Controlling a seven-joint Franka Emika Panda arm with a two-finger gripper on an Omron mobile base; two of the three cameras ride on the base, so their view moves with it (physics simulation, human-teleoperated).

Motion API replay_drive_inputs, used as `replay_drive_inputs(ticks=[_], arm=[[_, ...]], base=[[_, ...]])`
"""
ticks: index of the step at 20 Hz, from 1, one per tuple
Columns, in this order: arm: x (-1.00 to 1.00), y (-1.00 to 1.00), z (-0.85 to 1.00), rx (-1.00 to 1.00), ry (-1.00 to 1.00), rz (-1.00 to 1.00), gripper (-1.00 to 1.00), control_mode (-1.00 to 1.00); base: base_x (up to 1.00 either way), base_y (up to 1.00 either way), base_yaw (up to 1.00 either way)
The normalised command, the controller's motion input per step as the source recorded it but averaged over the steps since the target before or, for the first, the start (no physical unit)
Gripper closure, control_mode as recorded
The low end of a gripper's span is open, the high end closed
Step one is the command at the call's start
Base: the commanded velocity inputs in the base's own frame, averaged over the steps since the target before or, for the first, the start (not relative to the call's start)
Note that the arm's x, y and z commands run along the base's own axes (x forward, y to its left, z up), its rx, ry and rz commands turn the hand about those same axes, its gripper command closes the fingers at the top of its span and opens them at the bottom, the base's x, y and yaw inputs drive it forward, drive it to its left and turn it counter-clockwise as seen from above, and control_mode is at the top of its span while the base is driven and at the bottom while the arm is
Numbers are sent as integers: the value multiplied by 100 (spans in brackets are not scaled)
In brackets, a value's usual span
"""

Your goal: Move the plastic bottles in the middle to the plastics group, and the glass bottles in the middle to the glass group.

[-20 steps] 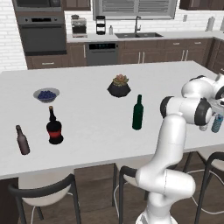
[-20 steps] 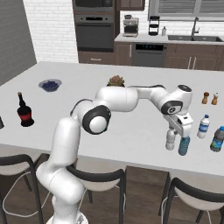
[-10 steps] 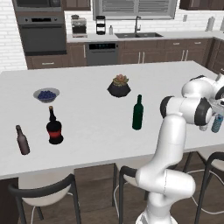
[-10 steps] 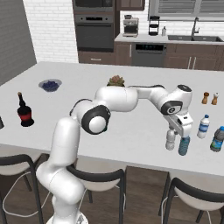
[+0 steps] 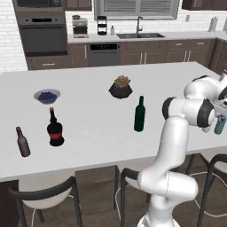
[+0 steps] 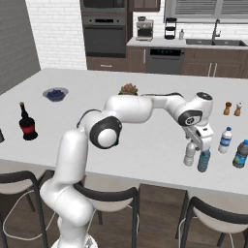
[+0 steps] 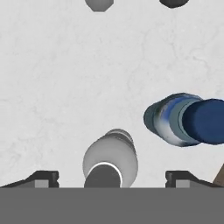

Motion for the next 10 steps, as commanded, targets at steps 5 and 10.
replay_drive_inputs(ticks=[5,10], arm=[[-1,9,38,0,0,-8,-100,-100],[-31,37,27,-6,0,-3,-100,-100]], base=[[0,0,0],[0,0,0]])
